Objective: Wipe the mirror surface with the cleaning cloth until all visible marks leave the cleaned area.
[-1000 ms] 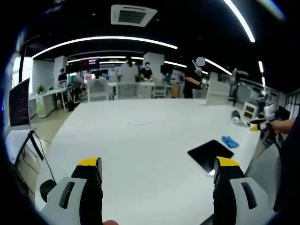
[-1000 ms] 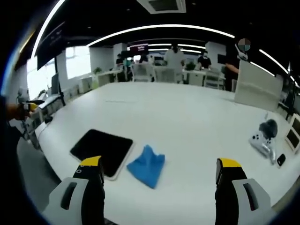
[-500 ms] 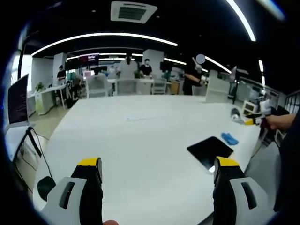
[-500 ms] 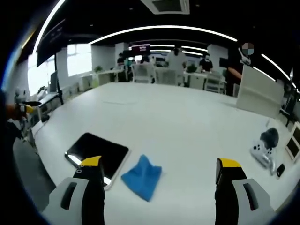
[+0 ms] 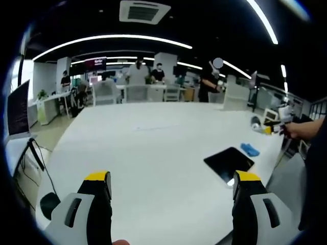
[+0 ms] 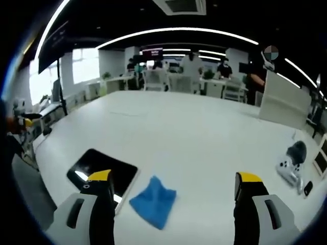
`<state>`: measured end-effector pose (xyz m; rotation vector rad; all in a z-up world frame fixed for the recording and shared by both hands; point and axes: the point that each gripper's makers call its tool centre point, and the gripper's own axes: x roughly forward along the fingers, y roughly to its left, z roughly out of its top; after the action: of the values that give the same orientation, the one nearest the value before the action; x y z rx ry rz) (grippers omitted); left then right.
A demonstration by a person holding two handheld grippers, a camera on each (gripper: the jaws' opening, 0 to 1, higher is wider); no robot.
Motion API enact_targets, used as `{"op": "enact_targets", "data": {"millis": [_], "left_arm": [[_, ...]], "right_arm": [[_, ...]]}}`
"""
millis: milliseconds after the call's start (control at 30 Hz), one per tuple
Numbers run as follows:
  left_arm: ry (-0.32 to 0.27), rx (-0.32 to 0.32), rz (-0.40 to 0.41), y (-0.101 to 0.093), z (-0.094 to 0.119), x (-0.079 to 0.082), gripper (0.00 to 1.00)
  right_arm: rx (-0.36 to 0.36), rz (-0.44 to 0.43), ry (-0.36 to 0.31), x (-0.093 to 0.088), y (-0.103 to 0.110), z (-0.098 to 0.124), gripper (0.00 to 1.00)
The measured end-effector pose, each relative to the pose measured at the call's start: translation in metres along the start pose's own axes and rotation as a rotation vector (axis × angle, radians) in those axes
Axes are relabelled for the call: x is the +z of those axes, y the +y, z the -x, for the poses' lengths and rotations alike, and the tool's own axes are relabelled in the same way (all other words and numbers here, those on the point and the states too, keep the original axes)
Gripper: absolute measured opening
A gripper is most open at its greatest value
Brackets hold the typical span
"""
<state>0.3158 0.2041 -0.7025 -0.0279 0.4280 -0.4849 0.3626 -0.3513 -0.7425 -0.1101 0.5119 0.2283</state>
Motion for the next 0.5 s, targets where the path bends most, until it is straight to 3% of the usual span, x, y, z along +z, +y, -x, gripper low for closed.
{"op": "enact_targets", "data": {"millis": [300,367,500], "left_arm": [[-0.004,0.001,0.006,-0.005,0.000,-0.004,0.99],[0.002,-0.001,0.007,-0.007,0.000,-0.008,0.99],[0.008,0.002,0.015,-0.008,0.001,-0.012,0.99]], "right_arm": [[0.004,-0.023,0.010,-0.018,0.007,-0.016,0.91],[0.014,-0.019,-0.014,-0.019,0.010,-0.019,0.87],[0.020,0.012,0.004,-0.030,0.014,-0.028,0.76]]}}
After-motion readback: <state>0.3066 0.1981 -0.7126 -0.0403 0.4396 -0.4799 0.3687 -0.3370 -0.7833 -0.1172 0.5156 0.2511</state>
